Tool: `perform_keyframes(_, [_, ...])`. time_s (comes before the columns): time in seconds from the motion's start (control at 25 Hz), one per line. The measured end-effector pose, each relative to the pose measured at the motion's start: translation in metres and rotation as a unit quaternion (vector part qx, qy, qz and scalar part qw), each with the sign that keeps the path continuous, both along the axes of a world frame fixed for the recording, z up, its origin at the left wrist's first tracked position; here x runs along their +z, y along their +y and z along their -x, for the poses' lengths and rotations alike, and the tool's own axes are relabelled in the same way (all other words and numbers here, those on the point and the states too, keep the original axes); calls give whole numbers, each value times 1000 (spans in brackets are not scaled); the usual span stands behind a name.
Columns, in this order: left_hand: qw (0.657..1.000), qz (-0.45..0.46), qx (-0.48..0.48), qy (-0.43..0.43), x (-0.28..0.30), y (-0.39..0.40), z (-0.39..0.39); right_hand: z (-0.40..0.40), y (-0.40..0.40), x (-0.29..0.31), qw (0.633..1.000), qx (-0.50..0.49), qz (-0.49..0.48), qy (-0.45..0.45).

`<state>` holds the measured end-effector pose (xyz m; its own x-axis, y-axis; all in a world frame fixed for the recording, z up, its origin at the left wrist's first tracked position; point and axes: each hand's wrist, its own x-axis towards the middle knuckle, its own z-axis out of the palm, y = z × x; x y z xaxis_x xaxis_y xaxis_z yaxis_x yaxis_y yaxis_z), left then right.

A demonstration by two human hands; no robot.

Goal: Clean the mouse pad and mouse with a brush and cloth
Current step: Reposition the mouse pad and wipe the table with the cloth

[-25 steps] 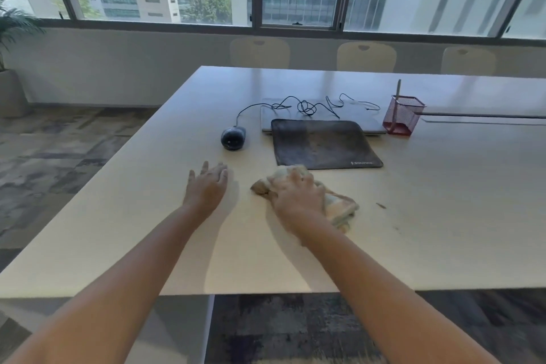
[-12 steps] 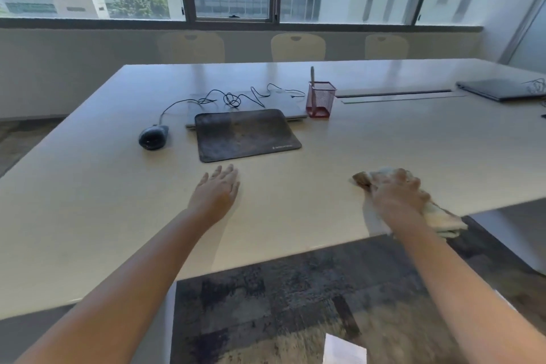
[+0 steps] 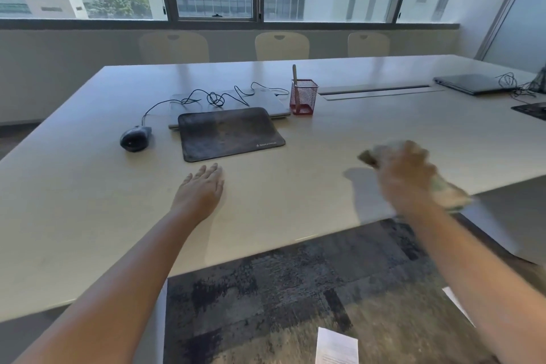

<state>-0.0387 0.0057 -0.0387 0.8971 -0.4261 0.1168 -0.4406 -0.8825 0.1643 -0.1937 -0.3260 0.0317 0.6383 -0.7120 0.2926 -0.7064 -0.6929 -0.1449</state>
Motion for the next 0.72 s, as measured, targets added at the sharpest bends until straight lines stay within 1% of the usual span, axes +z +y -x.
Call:
perform_keyframes(0.08, [1000, -6, 0, 2, -2, -1, 2, -27, 70, -9, 995, 97, -35, 8])
perform_keyframes(0.16, [1000, -5, 0, 5, -1, 0, 2, -40, 139, -21, 974, 205, -87, 44])
perform_keyframes(0.24, [1000, -1, -3, 6, -1, 0, 2, -40, 177, -32, 944, 312, -56, 92])
perform_keyframes(0.28, [1000, 1, -5, 6, -1, 0, 1, -40, 181, -33, 933, 338, -32, 116])
perform_keyframes(0.32, [1000, 3, -6, 5, -1, 1, 1, -39, 176, -32, 930, 343, -28, 126])
perform_keyframes(0.4, [1000, 5, -5, 2, -2, 2, -1, -31, 150, -31, 943, 312, -50, 106])
perform_keyframes(0.44, [1000, 4, -4, 1, -3, 2, -2, -23, 131, -31, 955, 277, -60, 89])
perform_keyframes(0.56, [1000, 1, -5, -3, -5, 1, -2, 18, 53, -32, 991, 126, -44, 17])
perform_keyframes(0.64, [1000, 0, -5, -6, -5, 1, -2, 50, 6, -30, 997, 14, -76, -20])
perform_keyframes(0.72, [1000, 2, -5, -12, -5, 1, -2, 69, -22, -26, 987, -93, -128, -33])
